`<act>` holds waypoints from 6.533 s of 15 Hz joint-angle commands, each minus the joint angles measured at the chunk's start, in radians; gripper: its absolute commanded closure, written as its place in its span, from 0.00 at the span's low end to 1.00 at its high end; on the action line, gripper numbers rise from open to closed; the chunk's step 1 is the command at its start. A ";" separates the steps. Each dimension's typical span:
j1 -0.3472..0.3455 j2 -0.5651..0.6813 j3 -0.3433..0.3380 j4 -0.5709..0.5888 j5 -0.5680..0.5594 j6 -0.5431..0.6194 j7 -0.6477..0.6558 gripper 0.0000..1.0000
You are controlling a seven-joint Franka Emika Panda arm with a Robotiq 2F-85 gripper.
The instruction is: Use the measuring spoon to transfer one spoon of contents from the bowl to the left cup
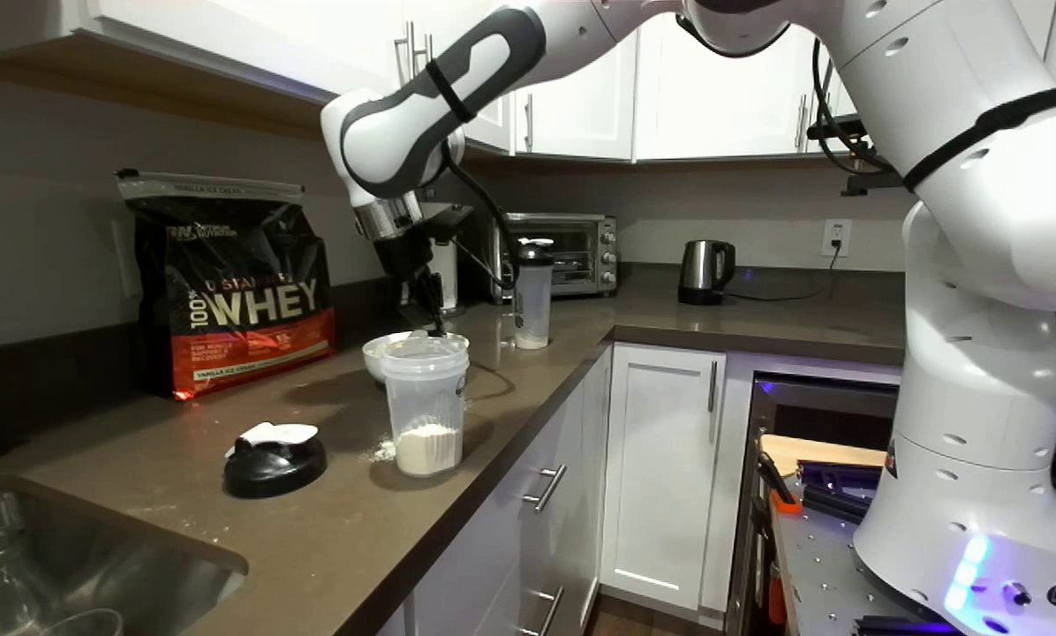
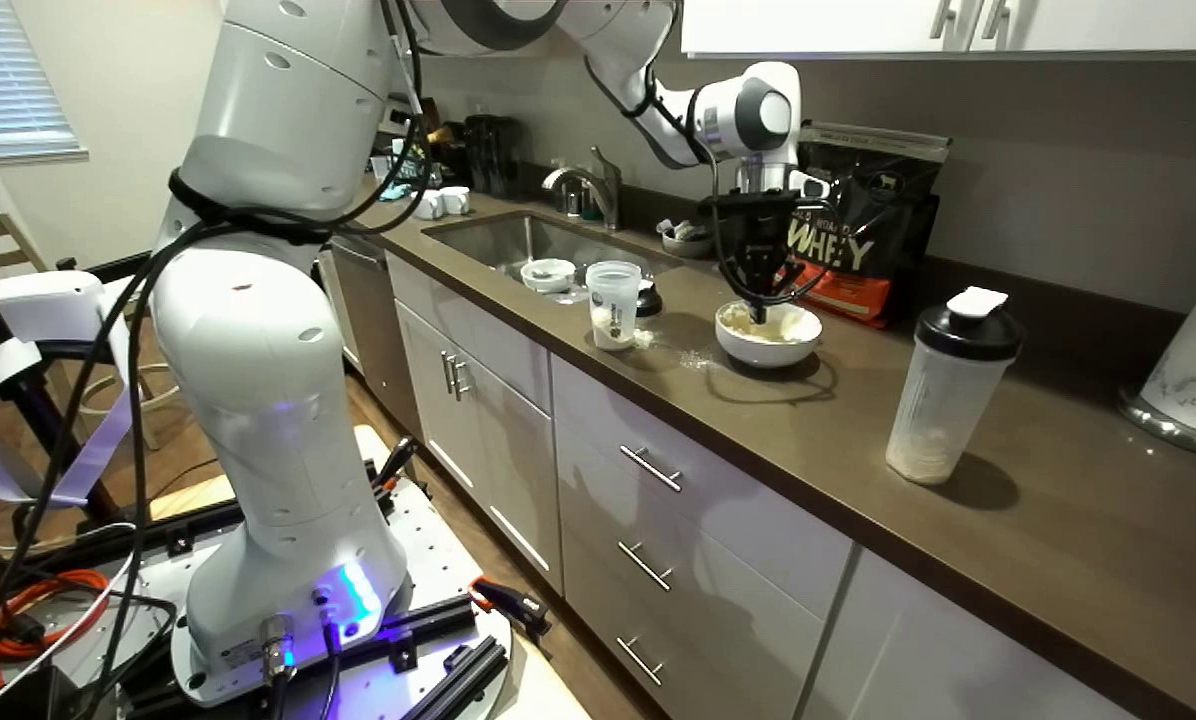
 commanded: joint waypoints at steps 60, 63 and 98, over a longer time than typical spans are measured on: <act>0.026 -0.526 0.077 -0.415 0.167 0.028 -0.228 0.99; 0.042 -0.552 0.083 -0.449 0.166 0.030 -0.227 0.99; 0.109 -0.677 0.131 -0.656 0.101 0.213 -0.196 0.99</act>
